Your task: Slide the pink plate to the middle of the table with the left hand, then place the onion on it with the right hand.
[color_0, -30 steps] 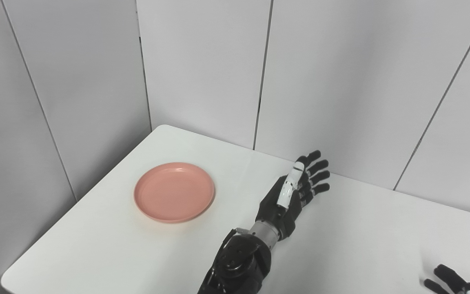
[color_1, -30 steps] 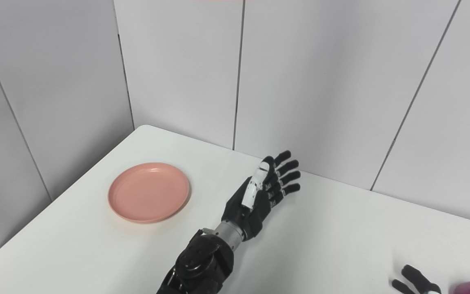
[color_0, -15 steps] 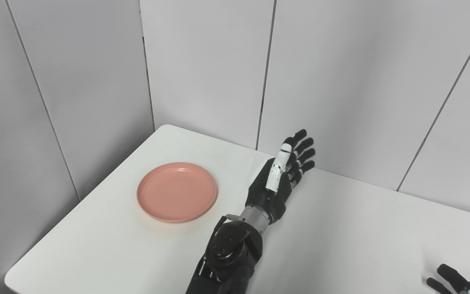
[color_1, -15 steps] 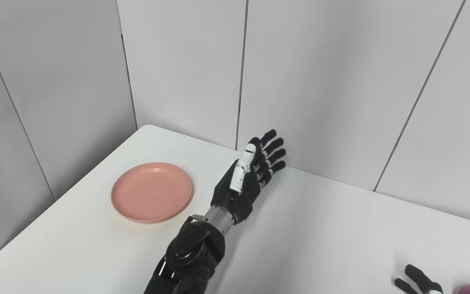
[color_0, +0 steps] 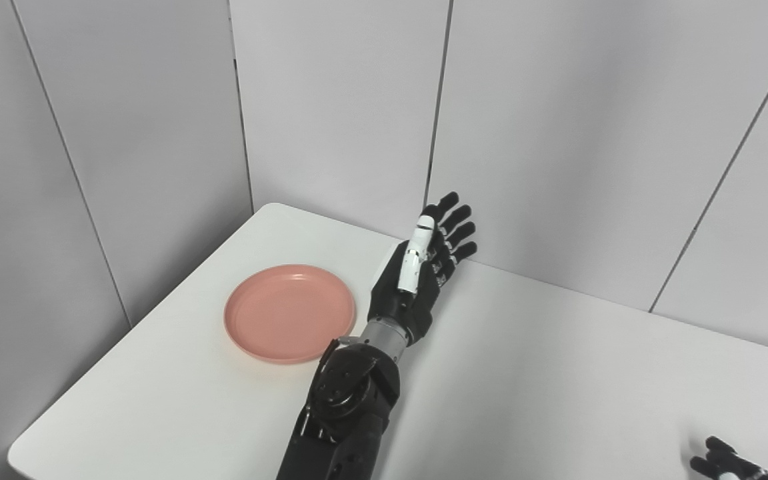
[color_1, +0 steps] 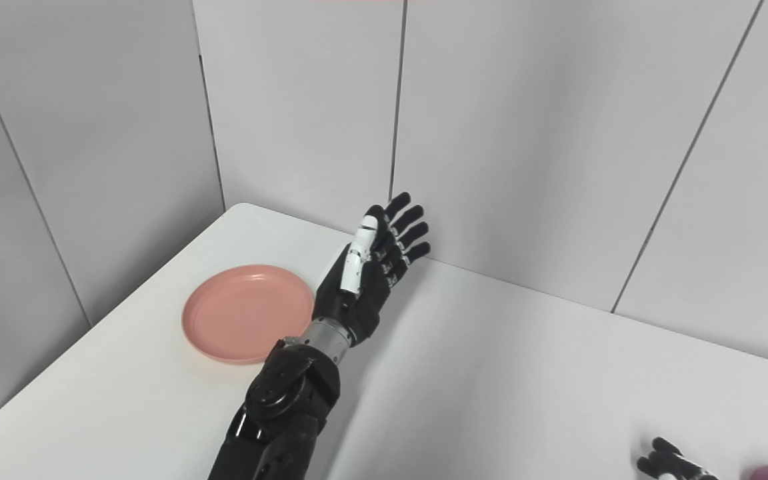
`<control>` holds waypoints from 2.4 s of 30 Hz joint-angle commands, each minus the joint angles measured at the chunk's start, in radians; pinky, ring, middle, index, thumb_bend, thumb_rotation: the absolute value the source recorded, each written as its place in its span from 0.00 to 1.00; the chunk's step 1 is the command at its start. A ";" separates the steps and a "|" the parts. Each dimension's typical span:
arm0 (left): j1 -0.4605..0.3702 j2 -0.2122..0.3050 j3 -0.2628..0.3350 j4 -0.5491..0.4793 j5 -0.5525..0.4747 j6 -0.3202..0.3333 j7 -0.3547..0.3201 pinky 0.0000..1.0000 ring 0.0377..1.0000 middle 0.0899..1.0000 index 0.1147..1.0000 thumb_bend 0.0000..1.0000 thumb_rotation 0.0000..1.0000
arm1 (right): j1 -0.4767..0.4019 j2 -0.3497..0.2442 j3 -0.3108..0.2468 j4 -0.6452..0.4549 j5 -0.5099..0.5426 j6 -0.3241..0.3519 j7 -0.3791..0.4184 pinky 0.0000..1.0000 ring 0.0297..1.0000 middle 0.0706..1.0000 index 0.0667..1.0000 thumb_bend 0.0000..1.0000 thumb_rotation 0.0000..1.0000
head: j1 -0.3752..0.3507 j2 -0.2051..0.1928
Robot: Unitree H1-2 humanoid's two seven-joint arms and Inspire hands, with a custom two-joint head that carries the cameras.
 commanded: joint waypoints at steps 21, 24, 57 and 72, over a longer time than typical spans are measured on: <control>-0.048 0.090 0.109 -0.099 -0.041 -0.096 0.027 0.94 0.96 0.97 0.96 0.45 1.00 | -0.022 -0.005 -0.002 -0.008 0.009 -0.176 0.015 0.33 0.59 0.67 0.46 0.48 0.17 | 0.009 0.002; -0.048 0.095 0.116 -0.108 -0.029 -0.097 0.048 0.94 0.95 0.96 0.96 0.44 1.00 | -0.024 -0.010 -0.003 0.005 0.008 -0.198 0.019 0.35 0.59 0.67 0.46 0.48 0.17 | 0.026 -0.006; -0.028 0.154 0.222 -0.182 -0.011 -0.154 0.149 0.96 0.97 0.97 0.95 0.43 1.00 | -0.021 -0.032 0.013 0.011 -0.038 -0.321 0.028 0.45 0.65 0.74 0.46 0.48 0.17 | 0.039 -0.006; -0.007 0.217 0.328 -0.137 -0.021 -0.229 0.198 0.91 0.93 0.94 0.92 0.46 1.00 | -0.022 -0.041 0.011 0.003 -0.040 -0.307 0.029 0.44 0.66 0.74 0.46 0.48 0.17 | 0.048 0.007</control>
